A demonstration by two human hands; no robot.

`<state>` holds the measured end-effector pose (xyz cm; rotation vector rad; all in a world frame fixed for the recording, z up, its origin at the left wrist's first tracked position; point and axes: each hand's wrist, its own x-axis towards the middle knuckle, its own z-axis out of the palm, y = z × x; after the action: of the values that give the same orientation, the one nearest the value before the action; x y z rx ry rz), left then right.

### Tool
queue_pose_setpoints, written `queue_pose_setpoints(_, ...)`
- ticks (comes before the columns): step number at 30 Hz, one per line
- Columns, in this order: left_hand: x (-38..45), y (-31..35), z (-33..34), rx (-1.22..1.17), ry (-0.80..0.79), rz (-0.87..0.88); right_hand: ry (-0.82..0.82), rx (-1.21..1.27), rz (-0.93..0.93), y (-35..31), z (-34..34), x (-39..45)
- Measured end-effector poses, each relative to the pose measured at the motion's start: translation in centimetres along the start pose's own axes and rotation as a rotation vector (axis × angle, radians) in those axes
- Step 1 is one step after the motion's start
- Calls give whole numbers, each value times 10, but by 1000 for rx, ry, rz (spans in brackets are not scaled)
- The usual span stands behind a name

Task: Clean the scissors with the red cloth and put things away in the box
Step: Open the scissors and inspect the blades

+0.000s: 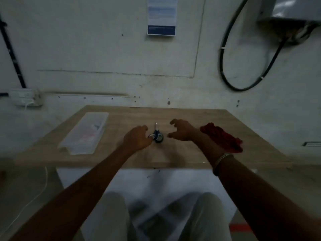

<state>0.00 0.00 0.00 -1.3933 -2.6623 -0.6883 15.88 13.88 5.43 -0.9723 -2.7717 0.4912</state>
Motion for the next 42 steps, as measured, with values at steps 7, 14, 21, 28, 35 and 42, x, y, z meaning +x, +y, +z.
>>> queue_pose_setpoints(7,47,-27,44,-73,67,-98,-24,146,113,-7,49,46)
queue_pose_setpoints(14,92,-36,56,-182,19,4,-61,52,145,0,63,100)
queue_pose_setpoints(21,138,-45,65,-250,11,69,-117,240,281,16,51,156)
queue_pose_setpoints(28,174,-48,69,-417,62,-35,-168,1002,365,43,45,181)
queue_pose_setpoints(35,182,-49,65,-941,81,-153,-230,1182,287,54,51,193)
queue_pose_setpoints(42,191,-62,55,-1382,225,-415,-133,1162,278,56,49,191)
